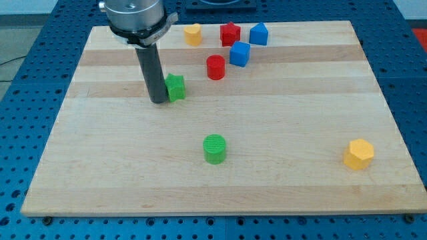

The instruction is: Keep the green circle vertically at the bottom side of the green star

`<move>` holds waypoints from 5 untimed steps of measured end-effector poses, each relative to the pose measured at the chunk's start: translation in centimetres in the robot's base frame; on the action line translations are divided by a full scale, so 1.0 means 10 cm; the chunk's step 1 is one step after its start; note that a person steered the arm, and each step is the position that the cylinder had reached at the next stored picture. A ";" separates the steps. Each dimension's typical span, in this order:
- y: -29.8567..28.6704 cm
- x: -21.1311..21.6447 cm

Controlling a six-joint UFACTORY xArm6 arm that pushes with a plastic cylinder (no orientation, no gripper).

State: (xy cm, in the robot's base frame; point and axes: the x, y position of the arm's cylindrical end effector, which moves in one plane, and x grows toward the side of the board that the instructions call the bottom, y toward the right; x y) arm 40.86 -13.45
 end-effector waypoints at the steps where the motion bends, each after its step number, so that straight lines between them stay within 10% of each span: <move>1: 0.06 -0.10; 5: 0.96 -0.30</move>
State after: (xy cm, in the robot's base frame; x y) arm 37.89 -3.88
